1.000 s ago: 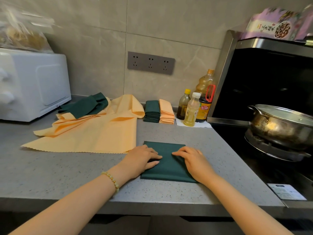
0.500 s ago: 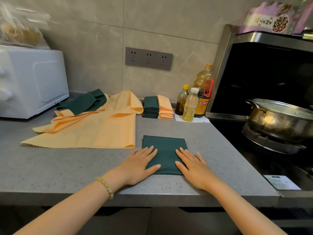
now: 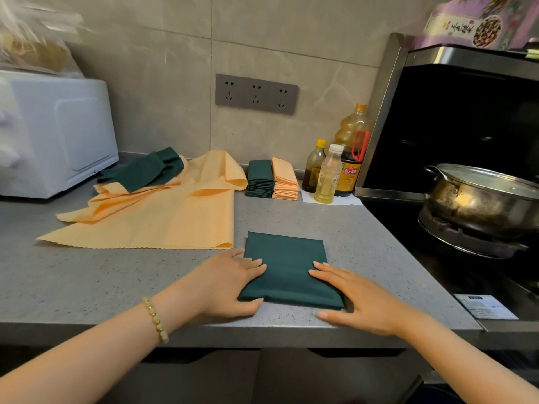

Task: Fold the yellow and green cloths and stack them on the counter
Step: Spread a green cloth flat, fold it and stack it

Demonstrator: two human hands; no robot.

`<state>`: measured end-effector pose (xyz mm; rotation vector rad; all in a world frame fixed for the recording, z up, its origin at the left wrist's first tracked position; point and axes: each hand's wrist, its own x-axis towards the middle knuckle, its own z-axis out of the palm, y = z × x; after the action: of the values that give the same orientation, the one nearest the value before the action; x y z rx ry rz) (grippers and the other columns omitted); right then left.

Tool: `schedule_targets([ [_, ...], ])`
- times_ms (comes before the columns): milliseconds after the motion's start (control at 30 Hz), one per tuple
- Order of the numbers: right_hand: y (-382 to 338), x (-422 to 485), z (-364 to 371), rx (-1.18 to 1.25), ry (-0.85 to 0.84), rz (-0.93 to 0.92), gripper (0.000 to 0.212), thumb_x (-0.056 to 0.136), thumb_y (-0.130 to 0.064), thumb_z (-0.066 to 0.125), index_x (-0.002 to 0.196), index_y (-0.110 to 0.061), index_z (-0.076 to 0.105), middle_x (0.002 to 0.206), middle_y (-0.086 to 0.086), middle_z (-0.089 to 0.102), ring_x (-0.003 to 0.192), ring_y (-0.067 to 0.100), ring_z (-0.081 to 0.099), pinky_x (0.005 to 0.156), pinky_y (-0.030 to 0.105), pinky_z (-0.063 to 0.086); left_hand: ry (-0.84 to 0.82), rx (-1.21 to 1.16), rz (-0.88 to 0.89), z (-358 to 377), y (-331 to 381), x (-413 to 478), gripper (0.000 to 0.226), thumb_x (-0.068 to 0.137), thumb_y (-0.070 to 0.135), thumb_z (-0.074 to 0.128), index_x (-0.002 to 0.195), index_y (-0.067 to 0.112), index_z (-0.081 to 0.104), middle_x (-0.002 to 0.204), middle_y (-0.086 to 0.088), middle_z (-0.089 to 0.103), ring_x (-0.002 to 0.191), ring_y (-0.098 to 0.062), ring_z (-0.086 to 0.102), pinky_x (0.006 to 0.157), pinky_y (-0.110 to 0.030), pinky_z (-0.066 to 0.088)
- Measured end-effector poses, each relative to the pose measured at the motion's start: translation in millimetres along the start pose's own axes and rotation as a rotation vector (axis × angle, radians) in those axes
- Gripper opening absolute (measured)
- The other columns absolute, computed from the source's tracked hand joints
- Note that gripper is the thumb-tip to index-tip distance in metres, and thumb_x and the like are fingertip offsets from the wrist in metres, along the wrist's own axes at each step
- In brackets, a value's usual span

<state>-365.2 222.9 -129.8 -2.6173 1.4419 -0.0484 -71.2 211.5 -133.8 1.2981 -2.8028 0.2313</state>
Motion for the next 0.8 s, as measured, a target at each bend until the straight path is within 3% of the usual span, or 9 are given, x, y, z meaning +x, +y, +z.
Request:
schedule_targets([
  [67,1.3,0.8,-0.5,-0.029,0.036,-0.016,0.075,0.079,-0.079,0.034,0.144,-0.049,0.016,0.15,-0.034,0.004,0.133,-0.014,0.012,0.11,0.017,0.018,0.015,-0.029,0.005,-2.6,-3.7,-0.1,0.079,0.082,0.06,0.021,0.151,0.021,0.026,0.154,0.002,0.033,0.137,-0.01,0.034,0.116,-0.019,0.0],
  [167,4.5,1.4,-0.4,-0.046,0.09,-0.041,0.061,0.084,-0.064,0.038,0.141,-0.047,0.024,0.148,-0.035,0.014,0.126,-0.015,0.026,0.103,0.013,0.027,0.027,-0.12,-0.004,-2.7,-13.1,1.1,0.062,0.09,0.044,0.046,0.148,0.026,0.032,0.147,0.006,0.043,0.129,-0.012,0.042,0.115,-0.025,0.021],
  [267,9.3,3.4,1.0,0.003,0.127,-0.019,0.053,0.087,-0.045,0.049,0.137,-0.049,0.032,0.14,-0.04,0.022,0.118,-0.017,0.031,0.099,0.01,0.03,0.1,-0.238,-0.053,7.6,-22.1,2.5,0.047,0.094,0.032,0.052,0.14,0.033,0.043,0.138,0.009,0.051,0.125,-0.009,0.045,0.106,-0.022,0.032],
  [367,12.0,8.9,3.2,0.232,0.243,0.073,0.036,0.091,-0.04,0.056,0.123,-0.053,0.047,0.123,-0.041,0.043,0.108,-0.018,0.045,0.095,0.011,0.037,0.196,-0.391,-0.128,15.9,-31.8,3.5,0.032,0.094,0.026,0.056,0.124,0.034,0.058,0.117,0.009,0.063,0.108,-0.008,0.055,0.092,-0.023,0.042],
  [467,9.2,16.7,2.9,0.516,0.349,0.158,0.016,0.088,-0.043,0.054,0.102,-0.047,0.06,0.097,-0.03,0.065,0.091,-0.013,0.059,0.081,0.009,0.045,0.295,-0.569,-0.211,16.7,-35.2,5.5,0.016,0.089,0.031,0.064,0.103,0.037,0.063,0.092,0.014,0.068,0.086,-0.001,0.06,0.077,-0.025,0.048],
  [533,9.0,22.7,3.2,0.689,0.414,0.198,0.012,0.089,-0.034,0.058,0.089,-0.032,0.069,0.085,-0.017,0.072,0.082,-0.005,0.065,0.077,0.012,0.048,0.361,-0.686,-0.293,16.4,-33.0,9.5,0.018,0.086,0.031,0.068,0.098,0.039,0.059,0.077,0.013,0.069,0.074,-0.001,0.062,0.07,-0.021,0.046],
  [600,10.0,31.1,4.0,0.761,0.477,0.263,0.022,0.09,-0.031,0.06,0.076,-0.017,0.071,0.074,-0.01,0.072,0.074,0.0,0.066,0.071,0.013,0.048,0.409,-0.761,-0.384,18.3,-30.3,16.7,0.025,0.084,0.03,0.07,0.107,0.031,0.058,0.068,0.011,0.069,0.068,-0.002,0.063,0.07,-0.019,0.046],
  [700,10.7,43.8,6.7,0.842,0.568,0.393,0.022,0.087,-0.03,0.065,0.074,-0.013,0.071,0.075,-0.007,0.072,0.073,0.003,0.067,0.067,0.011,0.046,0.471,-0.804,-0.52,20.9,-25.6,29.4,0.038,0.085,0.03,0.07,0.118,0.021,0.054,0.062,0.011,0.066,0.06,0.0,0.056,0.064,-0.017,0.041],
  [800,10.5,55.0,8.5,0.82,0.637,0.481,0.017,0.084,-0.025,0.07,0.07,-0.015,0.068,0.075,-0.002,0.071,0.073,0.01,0.066,0.068,0.018,0.047,0.411,-0.694,-0.618,17.4,-22.8,38.2,0.05,0.088,0.031,0.066,0.131,0.019,0.044,0.071,0.011,0.065,0.069,-0.004,0.057,0.063,-0.023,0.042],
])
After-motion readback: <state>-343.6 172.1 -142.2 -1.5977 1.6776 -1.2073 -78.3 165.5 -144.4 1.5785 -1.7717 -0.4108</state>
